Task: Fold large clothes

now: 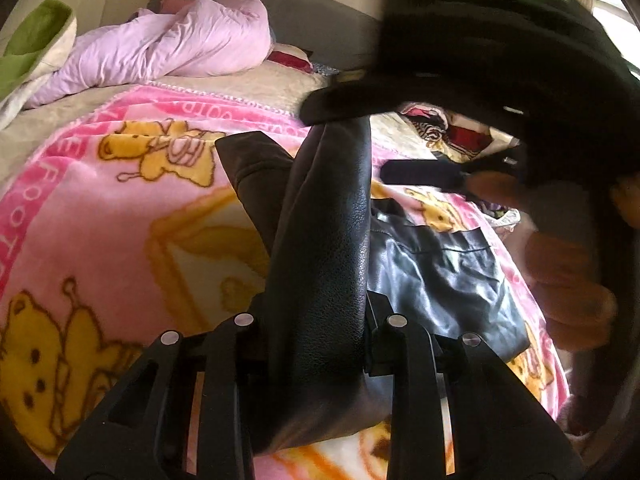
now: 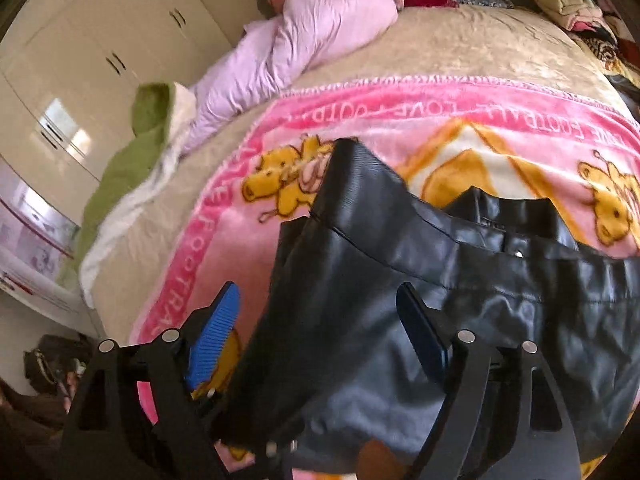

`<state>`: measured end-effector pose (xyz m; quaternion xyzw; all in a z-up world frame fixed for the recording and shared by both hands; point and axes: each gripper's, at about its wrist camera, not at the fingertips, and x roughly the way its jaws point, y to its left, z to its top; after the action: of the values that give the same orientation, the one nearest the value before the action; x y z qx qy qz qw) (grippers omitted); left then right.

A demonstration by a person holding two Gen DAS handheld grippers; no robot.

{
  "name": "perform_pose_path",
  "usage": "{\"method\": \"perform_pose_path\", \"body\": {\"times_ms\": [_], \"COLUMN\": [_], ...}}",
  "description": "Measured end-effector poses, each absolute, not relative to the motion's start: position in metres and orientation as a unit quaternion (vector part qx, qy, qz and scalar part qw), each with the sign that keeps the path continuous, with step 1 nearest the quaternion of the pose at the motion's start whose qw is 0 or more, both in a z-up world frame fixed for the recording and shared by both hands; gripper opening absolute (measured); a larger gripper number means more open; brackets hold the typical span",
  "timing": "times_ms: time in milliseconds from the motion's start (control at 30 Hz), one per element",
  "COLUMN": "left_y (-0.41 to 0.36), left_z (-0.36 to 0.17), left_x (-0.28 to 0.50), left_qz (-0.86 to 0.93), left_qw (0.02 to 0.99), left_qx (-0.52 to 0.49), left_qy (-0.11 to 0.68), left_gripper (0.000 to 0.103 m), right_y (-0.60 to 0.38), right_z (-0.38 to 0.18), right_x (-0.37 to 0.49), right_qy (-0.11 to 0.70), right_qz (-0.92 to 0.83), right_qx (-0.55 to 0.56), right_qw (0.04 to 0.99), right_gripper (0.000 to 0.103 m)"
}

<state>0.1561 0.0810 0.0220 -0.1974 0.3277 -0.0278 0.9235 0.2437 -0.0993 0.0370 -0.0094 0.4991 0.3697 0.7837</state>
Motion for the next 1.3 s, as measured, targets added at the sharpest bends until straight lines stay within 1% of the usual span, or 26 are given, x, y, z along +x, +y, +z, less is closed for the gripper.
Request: {"method": "perform_pose_path", "body": {"times_ms": [167,233,367,400,433,467,500,533,633,733,933,1000,1033,1100,1133,1167,1200,1300], "left_y": [0.078,0.076,0.074,0.073,0.073,0.073,0.074,0.075,0.07,0.053,0.006,-0.013,-0.023,-0.034,-0.038,-0.039,-0.039,-0.032], "left_z": [0.025,0.027,0.029,0.029,0.029,0.029,0.029,0.029,0.032,0.04,0.061,0.066,0.069,0.075,0.078,0.079,0.079,0.075], "left_x": [0.155,0.155,0.154,0.153,0.153,0.153,0.153,0.153,0.151,0.147,0.14,0.137,0.136,0.13,0.127,0.124,0.123,0.126], "left_qz": [-0.039,-0.042,-0.045,-0.045,-0.044,-0.043,-0.045,-0.046,-0.051,-0.06,-0.1,-0.115,-0.125,-0.153,-0.17,-0.18,-0.185,-0.161], "left_qw": [0.925,0.926,0.927,0.927,0.927,0.927,0.926,0.926,0.928,0.937,0.949,0.951,0.952,0.951,0.949,0.947,0.947,0.949], "left_qx": [-0.201,-0.199,-0.199,-0.199,-0.197,-0.197,-0.2,-0.202,-0.194,-0.167,-0.123,-0.107,-0.1,-0.106,-0.114,-0.119,-0.12,-0.12], "left_qy": [0.32,0.318,0.315,0.315,0.316,0.316,0.317,0.317,0.313,0.3,0.274,0.266,0.261,0.245,0.239,0.236,0.233,0.242], "left_gripper": [0.019,0.019,0.019,0.019,0.019,0.019,0.019,0.019,0.02,0.021,0.029,0.036,0.037,0.048,0.051,0.056,0.059,0.059], "right_y": [-0.068,-0.061,-0.061,-0.062,-0.065,-0.067,-0.069,-0.073,-0.091,-0.119,-0.192,-0.219,-0.237,-0.265,-0.283,-0.302,-0.312,-0.353], "right_z": [0.019,0.014,0.009,0.008,0.007,0.007,0.008,0.011,0.022,0.035,0.054,0.055,0.055,0.052,0.047,0.041,0.037,0.018], "right_x": [0.255,0.257,0.258,0.259,0.258,0.258,0.256,0.252,0.247,0.247,0.254,0.257,0.26,0.266,0.271,0.277,0.28,0.291], "right_qy": [0.532,0.541,0.542,0.541,0.538,0.536,0.53,0.518,0.489,0.467,0.432,0.428,0.426,0.423,0.427,0.43,0.431,0.438], "right_qz": [0.357,0.357,0.35,0.348,0.351,0.355,0.361,0.368,0.383,0.395,0.413,0.414,0.413,0.403,0.395,0.387,0.384,0.379], "right_qx": [-0.067,-0.09,-0.111,-0.114,-0.111,-0.109,-0.106,-0.107,-0.101,-0.08,-0.019,0.002,0.015,0.032,0.046,0.064,0.073,0.114], "right_qw": [0.765,0.757,0.756,0.758,0.758,0.758,0.76,0.765,0.778,0.787,0.801,0.804,0.805,0.811,0.812,0.813,0.813,0.807], "right_gripper": [0.081,0.086,0.085,0.08,0.072,0.067,0.055,0.046,0.032,0.027,0.021,0.02,0.019,0.018,0.017,0.017,0.017,0.017]}}
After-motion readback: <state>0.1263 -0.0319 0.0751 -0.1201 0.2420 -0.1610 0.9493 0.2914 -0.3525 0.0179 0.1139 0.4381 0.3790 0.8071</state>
